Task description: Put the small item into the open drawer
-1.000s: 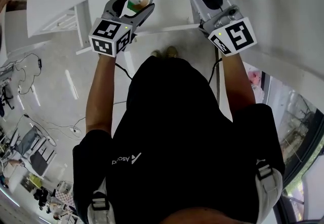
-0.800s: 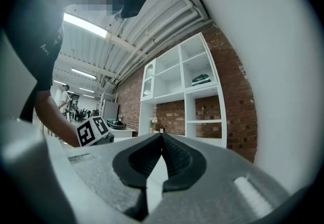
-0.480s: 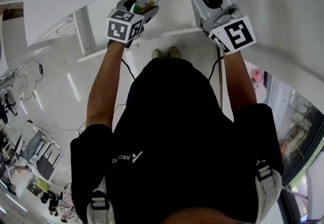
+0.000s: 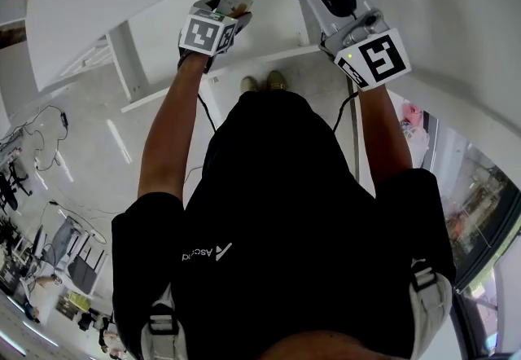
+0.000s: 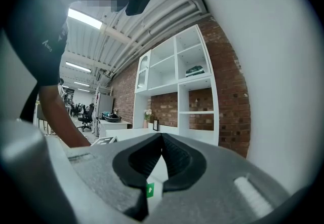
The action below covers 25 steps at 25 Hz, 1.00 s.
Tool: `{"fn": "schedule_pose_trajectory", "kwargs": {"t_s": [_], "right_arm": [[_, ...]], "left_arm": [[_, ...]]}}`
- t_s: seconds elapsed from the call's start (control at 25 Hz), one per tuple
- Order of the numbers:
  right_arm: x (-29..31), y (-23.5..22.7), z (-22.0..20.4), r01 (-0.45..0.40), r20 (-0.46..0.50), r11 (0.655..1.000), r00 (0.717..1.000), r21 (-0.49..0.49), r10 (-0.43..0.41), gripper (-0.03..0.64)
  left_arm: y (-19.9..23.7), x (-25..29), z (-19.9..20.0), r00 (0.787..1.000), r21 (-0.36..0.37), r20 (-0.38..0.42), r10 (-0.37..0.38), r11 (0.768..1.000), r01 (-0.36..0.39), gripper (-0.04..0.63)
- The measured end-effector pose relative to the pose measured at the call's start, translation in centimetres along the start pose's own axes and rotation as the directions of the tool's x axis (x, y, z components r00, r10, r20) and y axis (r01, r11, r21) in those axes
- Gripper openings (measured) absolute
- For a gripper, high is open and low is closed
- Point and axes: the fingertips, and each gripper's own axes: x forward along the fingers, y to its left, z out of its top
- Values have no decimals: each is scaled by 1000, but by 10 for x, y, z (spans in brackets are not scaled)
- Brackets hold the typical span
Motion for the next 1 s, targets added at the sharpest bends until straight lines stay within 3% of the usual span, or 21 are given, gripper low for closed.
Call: {"fn": "schedule_pose_trajectory", "kwargs": {"t_s": [0.64,1.0], "right_arm": [[-8,-22,-28,38,-59,998,998,42,-36,2],[-17,-28,-33,56,-70,997,996,48,-52,2]], "left_arm": [[19,65,-40,977,-24,-211,-6,1000,1,344],[24,79,-47,970,-8,-242,16,1000,-19,348]]}}
